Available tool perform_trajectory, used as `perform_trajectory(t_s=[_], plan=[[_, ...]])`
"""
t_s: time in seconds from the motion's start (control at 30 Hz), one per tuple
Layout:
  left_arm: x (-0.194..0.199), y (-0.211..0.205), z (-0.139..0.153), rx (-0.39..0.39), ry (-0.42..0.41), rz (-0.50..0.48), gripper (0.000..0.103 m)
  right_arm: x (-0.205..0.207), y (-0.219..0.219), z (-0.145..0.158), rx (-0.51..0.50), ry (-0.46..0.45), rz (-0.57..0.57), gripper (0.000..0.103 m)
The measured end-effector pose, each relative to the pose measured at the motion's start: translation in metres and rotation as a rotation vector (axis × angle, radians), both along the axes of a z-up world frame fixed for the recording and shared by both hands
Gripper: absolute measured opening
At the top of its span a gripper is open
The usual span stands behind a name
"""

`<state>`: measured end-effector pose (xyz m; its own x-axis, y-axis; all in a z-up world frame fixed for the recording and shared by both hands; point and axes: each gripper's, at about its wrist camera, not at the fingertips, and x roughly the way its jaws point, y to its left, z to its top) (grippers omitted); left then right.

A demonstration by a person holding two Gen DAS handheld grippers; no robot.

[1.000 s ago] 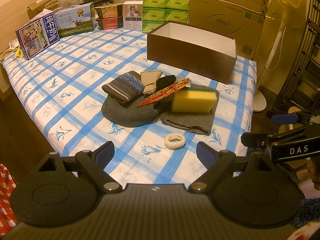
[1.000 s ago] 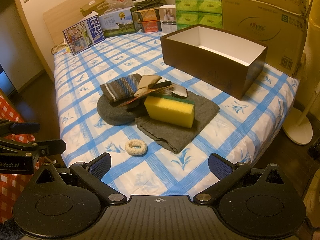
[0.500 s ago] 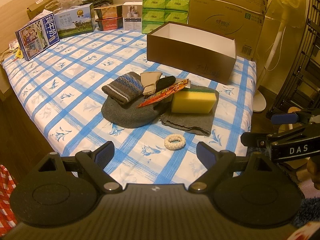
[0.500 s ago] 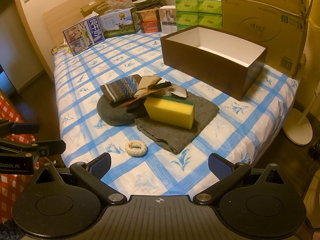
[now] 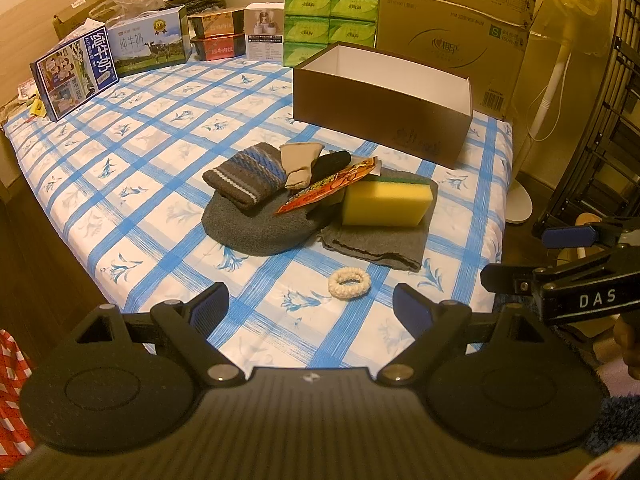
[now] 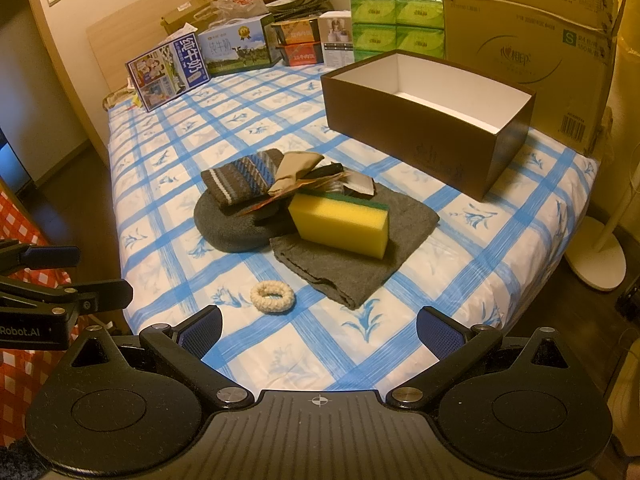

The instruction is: Organize soft objects

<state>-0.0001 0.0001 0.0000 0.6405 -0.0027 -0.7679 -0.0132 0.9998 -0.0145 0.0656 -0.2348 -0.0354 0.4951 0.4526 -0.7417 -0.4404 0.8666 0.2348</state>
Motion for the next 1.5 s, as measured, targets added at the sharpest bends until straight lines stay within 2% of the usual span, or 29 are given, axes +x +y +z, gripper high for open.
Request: perform_trajectory(t_s=[0.57,0.77,1.17,1.3,1.33,1.43,1.5], plan=[[0.005,0.003,-0.001,0.0,0.004,0.001,0.088,0.003,0.0,-0.004,0.001,0.002,0.0,0.103],[0.007,0.001,-0.017,-0.005,0.009,-0.005,0.088,0.006,0.003,-0.007,0.002,0.006,-0.001,0.103],[0.038,-0.004,-0.036,-0.004,0.067,-0.038,0.088,0.026,0.001,-0.027,0.018,0.031,-0.019,0.103],[0.052,-0.007,-0.047,-0.002,0.084,-0.073,0.083,0.033,0.0,-0.033,0.04,0.041,-0.032,0.103],[0.056,-0.007,-0.051,-0.001,0.083,-0.083,0.083,0.035,-0.001,-0.035,0.042,0.044,-0.036,0.103],[0.067,-0.01,-0.061,0.013,0.094,-0.099,0.082,0.041,-0.001,-0.041,0.043,0.054,-0.038,0.094],[0.076,-0.011,-0.069,0.012,0.106,-0.11,0.079,0.045,-0.001,-0.046,0.035,0.062,-0.043,0.093]])
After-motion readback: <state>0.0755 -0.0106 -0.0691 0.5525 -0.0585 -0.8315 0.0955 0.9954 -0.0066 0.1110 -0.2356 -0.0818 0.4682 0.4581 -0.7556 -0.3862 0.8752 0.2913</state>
